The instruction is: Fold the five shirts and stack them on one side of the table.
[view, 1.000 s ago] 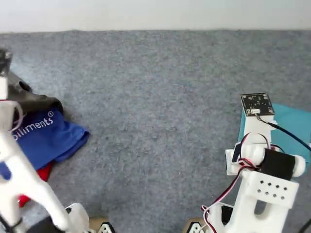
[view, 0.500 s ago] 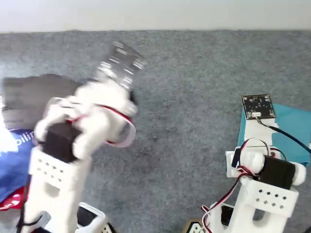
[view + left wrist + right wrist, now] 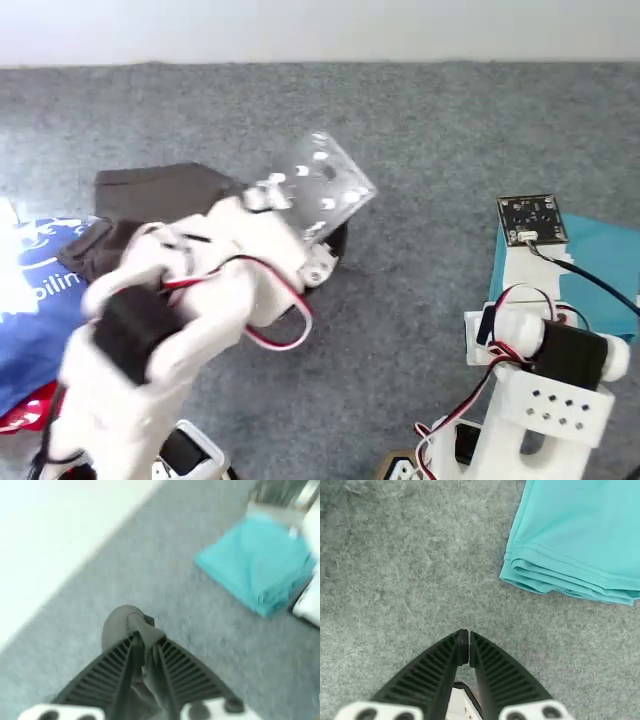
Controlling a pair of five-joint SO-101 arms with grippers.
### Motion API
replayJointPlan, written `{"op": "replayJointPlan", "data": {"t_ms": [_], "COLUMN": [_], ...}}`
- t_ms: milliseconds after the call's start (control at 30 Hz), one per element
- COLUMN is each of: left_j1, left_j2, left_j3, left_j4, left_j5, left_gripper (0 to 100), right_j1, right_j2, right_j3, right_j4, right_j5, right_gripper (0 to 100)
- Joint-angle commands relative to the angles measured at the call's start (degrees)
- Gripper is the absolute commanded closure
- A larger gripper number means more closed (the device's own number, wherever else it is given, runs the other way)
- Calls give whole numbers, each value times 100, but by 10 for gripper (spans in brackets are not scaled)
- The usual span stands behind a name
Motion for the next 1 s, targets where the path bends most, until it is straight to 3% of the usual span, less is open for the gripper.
{"op": "replayJointPlan", "data": {"t_ms": [0,267,500,667,833,967], "left_j1": [53,-105,-1160,-2523,-3763,-4853], "left_j2": [-105,-149,-149,-378,-563,-668], "left_j3": [-1490,-2571,-2334,-1042,998,2554], "left_j4": [26,62,1547,1530,1160,158], "left_j5": [35,-826,-914,-1152,-1758,-1978], "left_gripper": [987,987,987,987,987,987], "right_j1": [-31,-48,-57,-303,-1798,-2747], "right_j2": [-22,-31,-31,-31,-22,57], "right_j3": [88,440,440,431,431,431], "right_j4": [215,154,154,154,163,136], "right_j5": [18,18,18,18,-35,-35], "right_gripper": [990,990,990,987,989,990]}}
